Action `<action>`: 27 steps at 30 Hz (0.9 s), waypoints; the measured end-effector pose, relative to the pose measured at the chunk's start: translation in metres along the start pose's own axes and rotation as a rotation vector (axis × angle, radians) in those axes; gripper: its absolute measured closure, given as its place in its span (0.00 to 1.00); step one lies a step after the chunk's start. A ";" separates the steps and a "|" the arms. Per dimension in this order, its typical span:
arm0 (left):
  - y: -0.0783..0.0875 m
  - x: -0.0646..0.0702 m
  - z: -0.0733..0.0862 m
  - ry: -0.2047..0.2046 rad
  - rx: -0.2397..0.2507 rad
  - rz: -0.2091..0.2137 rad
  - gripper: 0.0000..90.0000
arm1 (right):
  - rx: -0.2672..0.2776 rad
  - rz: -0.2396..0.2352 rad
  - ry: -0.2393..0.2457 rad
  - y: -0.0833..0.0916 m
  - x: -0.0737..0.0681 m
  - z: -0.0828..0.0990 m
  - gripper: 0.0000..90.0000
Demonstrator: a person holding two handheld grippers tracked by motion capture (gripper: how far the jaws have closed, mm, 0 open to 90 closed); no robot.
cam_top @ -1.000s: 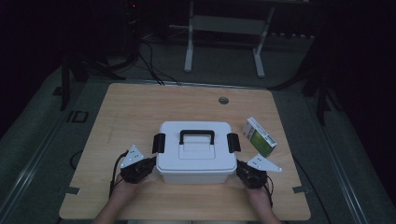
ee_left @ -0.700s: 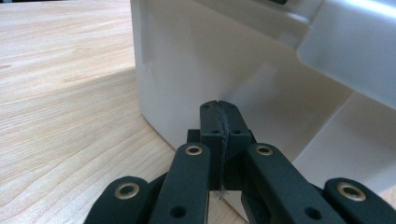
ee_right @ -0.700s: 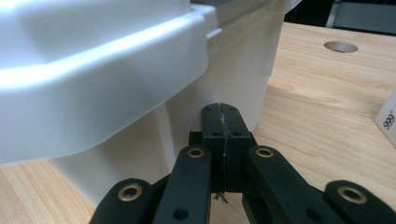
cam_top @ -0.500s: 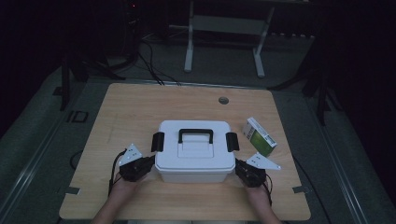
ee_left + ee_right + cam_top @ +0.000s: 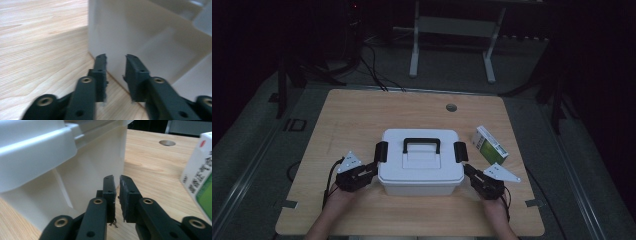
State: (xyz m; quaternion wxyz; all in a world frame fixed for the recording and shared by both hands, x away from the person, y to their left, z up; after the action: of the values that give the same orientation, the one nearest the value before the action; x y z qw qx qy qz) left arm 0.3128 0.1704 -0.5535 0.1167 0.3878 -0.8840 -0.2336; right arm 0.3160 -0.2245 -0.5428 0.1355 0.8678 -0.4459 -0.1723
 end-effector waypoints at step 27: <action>0.020 -0.025 -0.006 -0.104 -0.322 0.124 0.32 | 0.011 -0.078 0.015 0.026 0.018 0.012 0.15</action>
State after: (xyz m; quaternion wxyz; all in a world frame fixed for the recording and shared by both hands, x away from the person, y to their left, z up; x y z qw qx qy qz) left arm 0.3192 0.1989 -0.5387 0.1456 0.2965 -0.8622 -0.3841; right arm 0.3020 -0.2555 -0.5462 0.1273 0.8867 -0.4114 -0.1685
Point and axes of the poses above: each handheld gripper's, and its own axes: y roughly backward along the jaws, z roughly out of its underside, x roughly to its right, the point moved 4 cm from there along -y, roughly forward along the jaws, and after that the axes turned 8 degrees about -y, right-handed, at the moved point
